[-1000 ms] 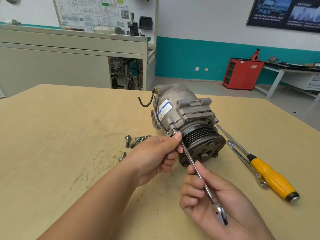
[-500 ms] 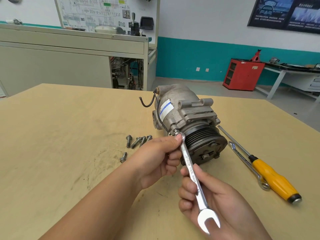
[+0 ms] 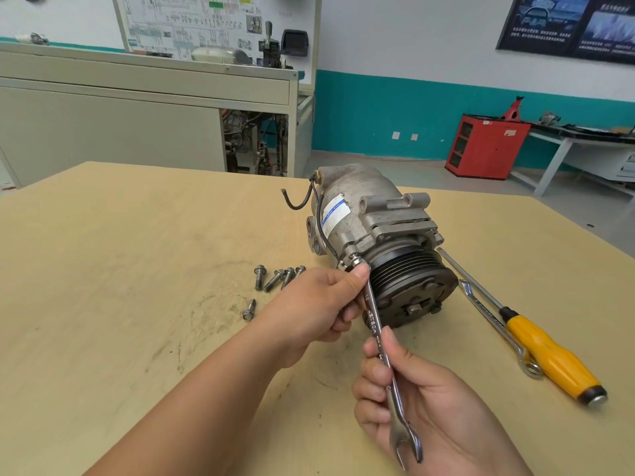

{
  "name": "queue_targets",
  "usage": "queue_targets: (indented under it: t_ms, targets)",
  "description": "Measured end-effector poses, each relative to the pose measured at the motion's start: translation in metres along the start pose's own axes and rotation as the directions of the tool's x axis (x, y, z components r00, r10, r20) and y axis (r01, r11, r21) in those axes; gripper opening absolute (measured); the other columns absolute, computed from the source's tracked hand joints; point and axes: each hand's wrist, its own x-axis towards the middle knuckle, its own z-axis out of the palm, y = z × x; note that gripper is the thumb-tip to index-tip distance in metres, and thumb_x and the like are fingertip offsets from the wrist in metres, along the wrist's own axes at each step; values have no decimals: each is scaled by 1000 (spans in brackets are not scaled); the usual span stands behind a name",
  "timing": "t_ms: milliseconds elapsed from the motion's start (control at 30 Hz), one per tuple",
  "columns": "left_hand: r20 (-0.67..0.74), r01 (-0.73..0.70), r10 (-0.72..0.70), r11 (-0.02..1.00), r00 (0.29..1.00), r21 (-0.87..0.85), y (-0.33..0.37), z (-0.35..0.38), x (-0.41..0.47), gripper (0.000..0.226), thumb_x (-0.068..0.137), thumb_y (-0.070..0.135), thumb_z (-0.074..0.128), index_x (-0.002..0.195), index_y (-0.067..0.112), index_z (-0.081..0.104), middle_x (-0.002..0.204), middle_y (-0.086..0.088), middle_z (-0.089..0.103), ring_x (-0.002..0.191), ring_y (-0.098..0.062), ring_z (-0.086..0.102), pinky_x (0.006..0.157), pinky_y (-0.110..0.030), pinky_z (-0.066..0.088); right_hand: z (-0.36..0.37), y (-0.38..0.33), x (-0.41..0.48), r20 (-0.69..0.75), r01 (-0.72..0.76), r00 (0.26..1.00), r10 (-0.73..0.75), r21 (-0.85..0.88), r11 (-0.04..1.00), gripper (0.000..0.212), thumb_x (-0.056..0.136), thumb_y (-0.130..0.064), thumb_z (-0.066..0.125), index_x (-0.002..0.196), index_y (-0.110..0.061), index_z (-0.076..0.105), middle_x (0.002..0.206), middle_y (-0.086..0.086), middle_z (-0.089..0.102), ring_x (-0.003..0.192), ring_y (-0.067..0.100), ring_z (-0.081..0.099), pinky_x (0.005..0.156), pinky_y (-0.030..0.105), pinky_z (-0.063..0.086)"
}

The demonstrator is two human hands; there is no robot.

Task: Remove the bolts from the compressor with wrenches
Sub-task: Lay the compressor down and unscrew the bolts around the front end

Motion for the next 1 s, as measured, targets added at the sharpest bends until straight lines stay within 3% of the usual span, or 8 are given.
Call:
queue_targets:
  t_ms: [100,333,500,633,767,900,1000]
  targets:
    - [-116,-88,119,965,986,245,1,1,0,47,92,46,48,55,19,56,42,9,40,39,-7,33,42,-14,28,0,-1,-1,-58,31,998,-34,-57,998,26,49,-24,77,58,-3,66,47,5,45,37,12,39,33,20,31]
    - [-169,-138,228,894,959,426,-1,2,-2,57,89,55,46,46,18,46,46,0,42,39,-10,32,44,-19,29,-4,-2,0,-124,77,988,-94,-135,988,21,46,-24,74,53,-5,66,47,6,44,37,11,35,35,19,27]
    - [-131,-131,183,936,974,327,0,3,-2,53,93,47,45,47,21,47,46,1,41,39,-10,28,45,-19,28,-9,-5,0,-131,78,986,-103,-178,981,22,45,-24,75,55,-6,68,48,5,45,38,12,37,40,21,25]
    - [-117,-120,162,946,980,302,0,4,-1,56,96,42,43,44,23,48,46,4,38,41,-11,26,45,-21,25,-14,-11,0,-79,58,994,-71,-157,986,18,50,-20,73,58,-4,69,50,6,46,40,12,39,37,21,32]
    - [-116,-101,130,969,985,227,2,5,-1,56,98,34,41,44,22,46,47,6,31,43,-10,23,43,-21,22,-25,-21,-1,12,28,1000,-26,-132,991,23,61,-16,71,76,2,74,55,7,51,44,13,45,39,22,38]
    - [-53,-58,65,991,996,123,4,4,-2,48,99,30,38,57,16,56,50,4,28,46,-11,23,42,-18,21,-32,-27,-4,132,3,991,3,-48,999,58,40,-11,91,92,6,72,56,7,54,45,15,48,41,25,41]
    - [-5,-13,13,1000,1000,17,4,2,-4,44,100,29,38,62,14,55,52,4,29,46,-9,24,42,-17,19,-33,-29,-3,274,-59,960,50,23,998,48,54,-10,88,96,6,72,59,6,58,50,15,52,47,26,43]
